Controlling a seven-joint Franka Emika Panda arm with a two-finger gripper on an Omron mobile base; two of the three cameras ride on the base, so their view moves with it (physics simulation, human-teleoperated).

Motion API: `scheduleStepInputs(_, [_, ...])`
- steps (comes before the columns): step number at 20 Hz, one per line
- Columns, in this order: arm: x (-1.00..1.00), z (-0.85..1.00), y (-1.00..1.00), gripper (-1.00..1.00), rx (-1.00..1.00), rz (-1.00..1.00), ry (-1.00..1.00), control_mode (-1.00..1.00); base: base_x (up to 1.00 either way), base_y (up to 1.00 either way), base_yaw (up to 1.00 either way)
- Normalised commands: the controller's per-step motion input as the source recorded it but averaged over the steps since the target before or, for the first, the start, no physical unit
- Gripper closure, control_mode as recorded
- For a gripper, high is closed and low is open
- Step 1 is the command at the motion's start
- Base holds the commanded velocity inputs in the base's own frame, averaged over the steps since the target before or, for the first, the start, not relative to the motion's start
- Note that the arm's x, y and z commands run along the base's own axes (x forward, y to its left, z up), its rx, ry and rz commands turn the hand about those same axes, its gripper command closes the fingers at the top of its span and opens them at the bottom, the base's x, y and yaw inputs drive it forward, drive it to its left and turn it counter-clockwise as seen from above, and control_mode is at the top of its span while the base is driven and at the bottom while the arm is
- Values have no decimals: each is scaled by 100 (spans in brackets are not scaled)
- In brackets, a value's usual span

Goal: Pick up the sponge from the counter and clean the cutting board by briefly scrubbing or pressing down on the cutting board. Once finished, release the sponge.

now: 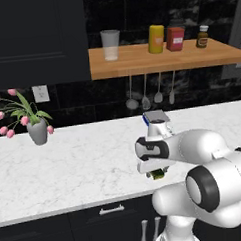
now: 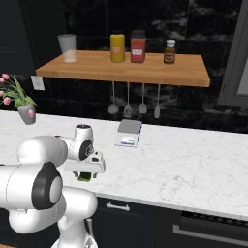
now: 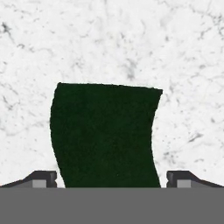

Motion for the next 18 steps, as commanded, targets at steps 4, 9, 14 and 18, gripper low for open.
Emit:
scheduleStepInputs(4, [3, -14, 2, 100, 1, 0, 2, -100, 0, 0, 0])
scheduleStepInputs(9, [0, -5, 7, 100, 0, 0, 0, -100, 0, 0, 0])
scheduleStepInputs(14, [0, -2, 5, 100, 0, 0, 0, -100, 0, 0, 0])
scheduleStepInputs(18, [-33, 44, 0, 100, 0, 0, -1, -100, 0, 0, 0])
